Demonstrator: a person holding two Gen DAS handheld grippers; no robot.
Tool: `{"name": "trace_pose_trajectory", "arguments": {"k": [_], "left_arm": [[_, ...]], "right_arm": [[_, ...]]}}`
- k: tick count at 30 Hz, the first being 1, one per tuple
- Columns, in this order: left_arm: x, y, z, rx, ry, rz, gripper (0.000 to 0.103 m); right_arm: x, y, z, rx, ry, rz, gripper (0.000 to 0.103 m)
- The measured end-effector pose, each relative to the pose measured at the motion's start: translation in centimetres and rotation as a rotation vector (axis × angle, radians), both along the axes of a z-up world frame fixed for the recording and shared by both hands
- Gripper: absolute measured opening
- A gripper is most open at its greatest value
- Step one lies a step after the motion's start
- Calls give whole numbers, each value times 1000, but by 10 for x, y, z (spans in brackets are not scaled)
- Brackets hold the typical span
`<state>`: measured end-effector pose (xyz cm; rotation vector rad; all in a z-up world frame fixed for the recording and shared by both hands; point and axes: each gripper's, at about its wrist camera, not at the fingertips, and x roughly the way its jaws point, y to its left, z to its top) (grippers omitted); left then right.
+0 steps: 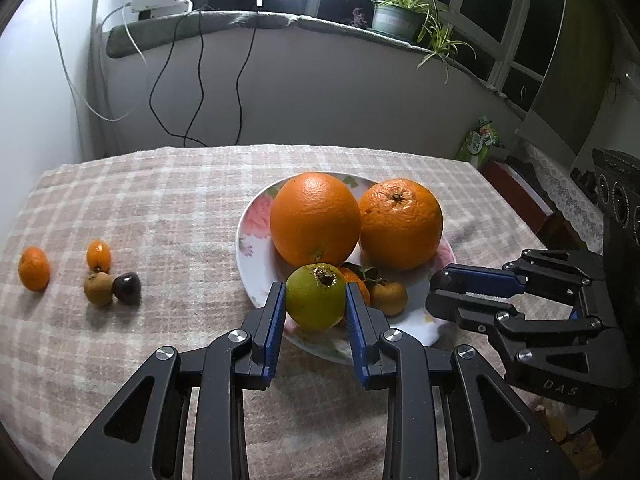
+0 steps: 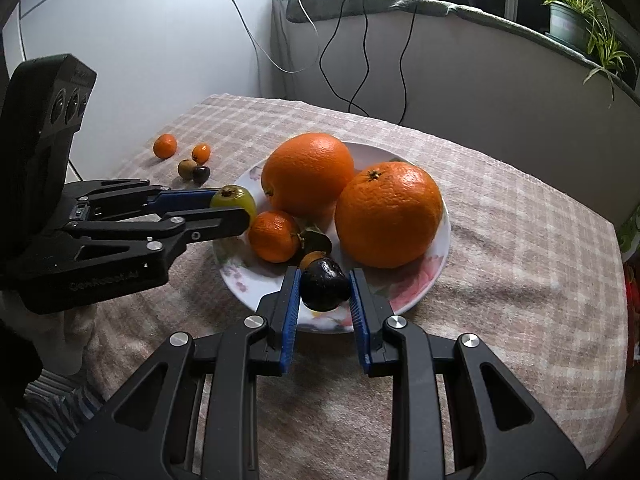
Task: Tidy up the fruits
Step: 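Carry the dark plum and green fruit onto the plate and open both tools, then move both tools back to the remaining fruits on the cloth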
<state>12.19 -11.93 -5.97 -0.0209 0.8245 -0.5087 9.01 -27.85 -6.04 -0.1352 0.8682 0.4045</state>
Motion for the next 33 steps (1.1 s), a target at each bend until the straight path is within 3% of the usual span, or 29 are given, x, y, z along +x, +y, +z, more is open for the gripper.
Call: {"name": "trace_pose_trajectory", "arguments": {"k": [3, 5, 6, 7, 9, 11, 18, 33], "left_arm": [[0, -1, 1, 10, -5, -2, 29], [-1, -2, 1, 20, -10, -1, 38], [-1, -2, 2, 24, -16, 2, 48], [-2, -2, 2, 25, -21, 3, 49], [-2, -4, 2, 30, -26, -3, 50], [-3, -4, 2, 38, -27, -5, 52], [-3, 2, 1, 28, -15, 10, 53], [-11, 15, 15, 16, -46, 33, 53]], "right_arm": [[-1, 3, 0, -1, -8, 8, 26], [-2, 5, 1, -10, -15, 12, 26], [-2, 5, 1, -11, -17, 12, 30], [-2, 6, 1, -12, -19, 11, 35], [-3, 5, 2, -12, -31, 5, 58], [-6, 5, 6, -11, -51, 3, 63], [-9, 4, 12, -5, -72, 1, 74], [-16, 10, 20, 7, -85, 8, 82]]}}
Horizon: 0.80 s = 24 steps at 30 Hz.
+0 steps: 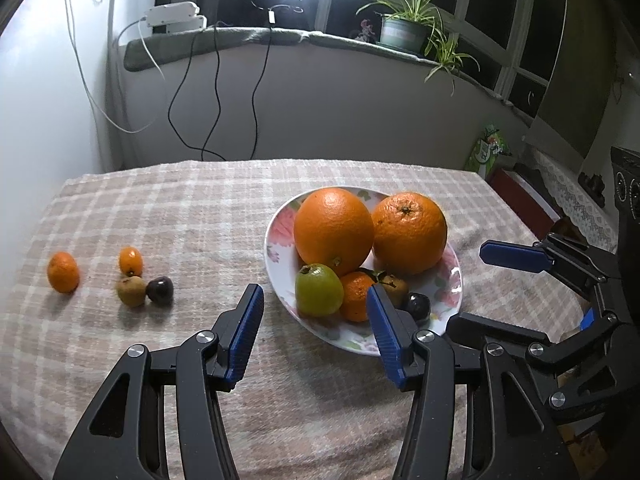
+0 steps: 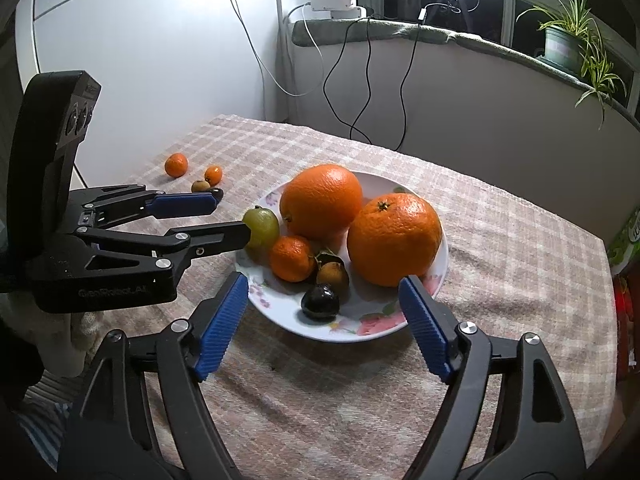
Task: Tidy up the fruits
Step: 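Move both tools back to the remaining fruits on the cloth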
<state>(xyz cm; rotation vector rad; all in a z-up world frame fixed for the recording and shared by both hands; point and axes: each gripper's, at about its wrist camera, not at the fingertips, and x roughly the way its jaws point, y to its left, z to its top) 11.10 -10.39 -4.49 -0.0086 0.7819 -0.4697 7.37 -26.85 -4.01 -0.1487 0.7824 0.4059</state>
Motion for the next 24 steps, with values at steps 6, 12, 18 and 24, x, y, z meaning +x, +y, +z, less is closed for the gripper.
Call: {"name": "trace_pose_trajectory", "arguments": {"k": [6, 12, 18, 24], "left_arm": [[-4, 10, 8, -5, -20, 17, 55], [-6, 25, 13, -6, -33, 42, 55], [-5, 44, 14, -18, -39, 74, 55], [-3, 71, 10, -20, -34, 116, 55]], "right_arm": [[-3, 8, 5, 8, 2, 17, 86], [-4, 22, 6, -3, 9, 35, 86], [-3, 37, 8, 1, 11, 58, 87], [-1, 57, 9, 10, 14, 96, 87]]}}
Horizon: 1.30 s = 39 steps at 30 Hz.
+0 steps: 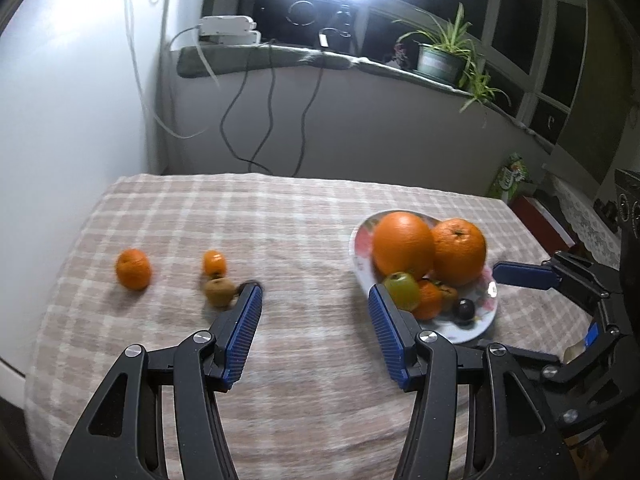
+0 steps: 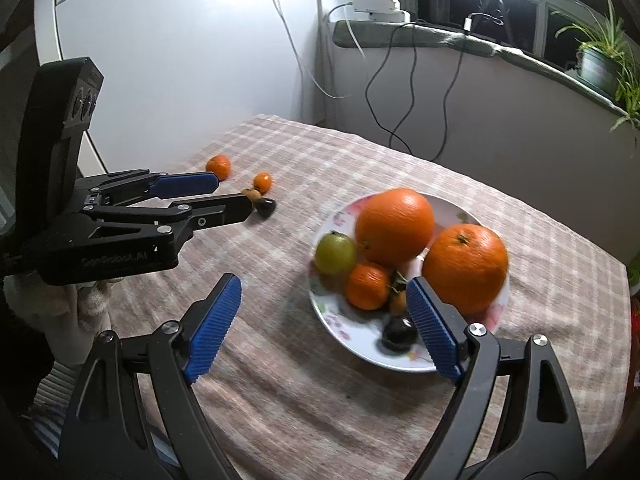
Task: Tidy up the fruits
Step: 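Move both tools back to the remaining fruits on the cloth, then grasp a second dark plum with the right tool while the left tool grasps a mandarin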
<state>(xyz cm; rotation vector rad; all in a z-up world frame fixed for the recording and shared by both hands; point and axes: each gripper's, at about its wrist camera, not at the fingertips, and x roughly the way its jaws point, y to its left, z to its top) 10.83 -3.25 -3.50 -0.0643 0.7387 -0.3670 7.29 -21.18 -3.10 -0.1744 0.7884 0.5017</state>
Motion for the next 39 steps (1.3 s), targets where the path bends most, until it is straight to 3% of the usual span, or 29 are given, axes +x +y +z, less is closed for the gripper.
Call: {"name": "trace_pose_trajectory", "arguments": {"k": [21, 26, 30, 39], "left_arm": [[25, 116, -37, -45, 88, 204, 55], [37, 126, -41, -54, 96, 211, 55], [47, 135, -47, -75, 112, 215, 54], [66, 135, -56, -69, 125, 193, 48]], "right_arm": [[26, 87, -6, 56, 14, 95, 86], [41, 109, -20, 61, 48, 77, 64], [55, 124, -38, 0, 60, 39, 43], [85, 134, -60, -56, 97, -10, 39]]}}
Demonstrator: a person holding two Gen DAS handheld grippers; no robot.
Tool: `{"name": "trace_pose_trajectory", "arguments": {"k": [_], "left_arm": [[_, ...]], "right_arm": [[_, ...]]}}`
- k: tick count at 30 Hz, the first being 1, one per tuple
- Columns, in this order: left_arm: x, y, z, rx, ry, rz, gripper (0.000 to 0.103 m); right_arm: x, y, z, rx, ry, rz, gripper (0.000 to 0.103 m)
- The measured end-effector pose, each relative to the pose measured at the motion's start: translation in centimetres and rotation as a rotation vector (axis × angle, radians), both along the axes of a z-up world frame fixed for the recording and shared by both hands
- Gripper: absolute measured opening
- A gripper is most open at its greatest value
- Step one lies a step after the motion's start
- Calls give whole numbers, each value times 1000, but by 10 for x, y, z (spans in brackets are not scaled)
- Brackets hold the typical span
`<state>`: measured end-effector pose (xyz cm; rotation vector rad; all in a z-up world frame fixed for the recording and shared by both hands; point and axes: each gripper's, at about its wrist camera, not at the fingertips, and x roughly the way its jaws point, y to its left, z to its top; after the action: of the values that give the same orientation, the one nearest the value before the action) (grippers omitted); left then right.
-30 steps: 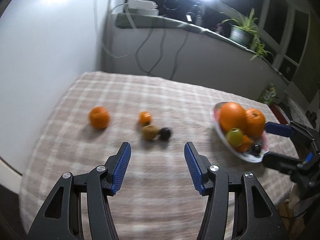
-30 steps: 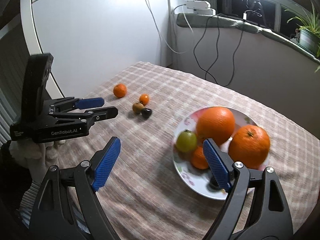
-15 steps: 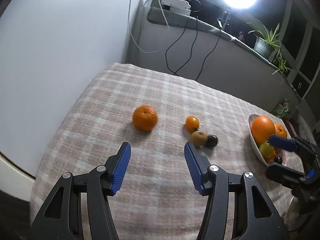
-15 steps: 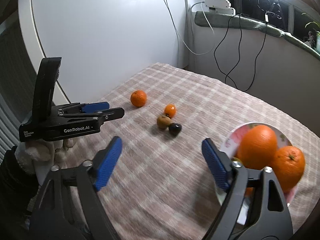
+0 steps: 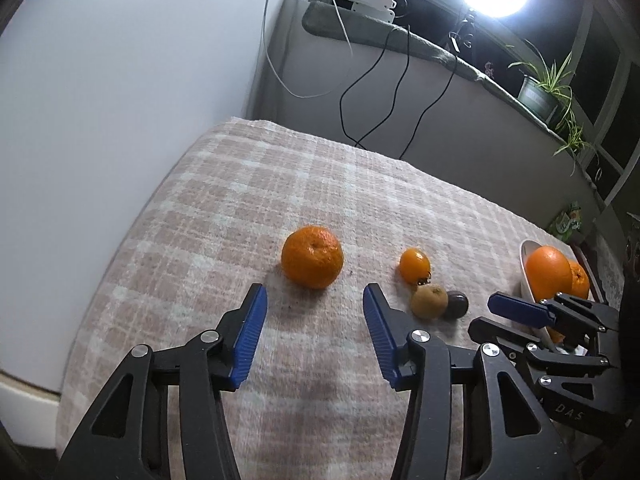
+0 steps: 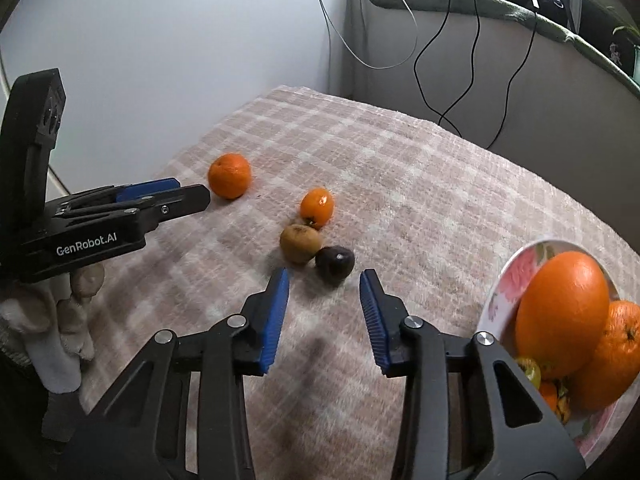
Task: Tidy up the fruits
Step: 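Grasp a second dark plum with the right tool while the left tool grasps a mandarin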
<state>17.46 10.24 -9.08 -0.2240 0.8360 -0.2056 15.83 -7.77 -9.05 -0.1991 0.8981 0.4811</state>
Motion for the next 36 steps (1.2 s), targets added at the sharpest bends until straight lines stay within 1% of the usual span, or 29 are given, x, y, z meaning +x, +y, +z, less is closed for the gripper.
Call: {"name": "trace_pose_trajectory", "arguments": {"k": [2, 6, 15, 19, 21, 23, 24, 25, 26, 36], "left_arm": [[4, -1, -1, 3, 2, -6, 48], [9, -3, -5, 11, 10, -12, 47], [21, -7, -13, 27, 37, -20, 47], [26, -7, -14, 25, 43, -17, 47], [28, -8, -14, 30, 45, -20, 47], [30, -10, -15, 37, 47, -25, 47], [31, -11, -15, 40, 47, -27, 44], [32, -11, -16, 41, 47, -27, 40], [34, -11, -16, 42, 47, -26, 38], [31, -9, -16, 34, 32, -16, 37]], "right_arm": [[3, 4, -1, -18, -3, 5, 38], [9, 13, -7, -59, -6, 18, 34], [23, 17, -21, -75, 41, 16, 34], [26, 19, -22, -69, 41, 20, 34], [26, 19, -23, -64, 44, 28, 29], [27, 19, -24, -59, 44, 26, 26], [28, 18, -23, -51, 48, 26, 26], [28, 17, -23, -44, 51, 25, 26], [28, 16, -23, -40, 52, 24, 26], [22, 12, -19, -18, 49, 22, 25]]}}
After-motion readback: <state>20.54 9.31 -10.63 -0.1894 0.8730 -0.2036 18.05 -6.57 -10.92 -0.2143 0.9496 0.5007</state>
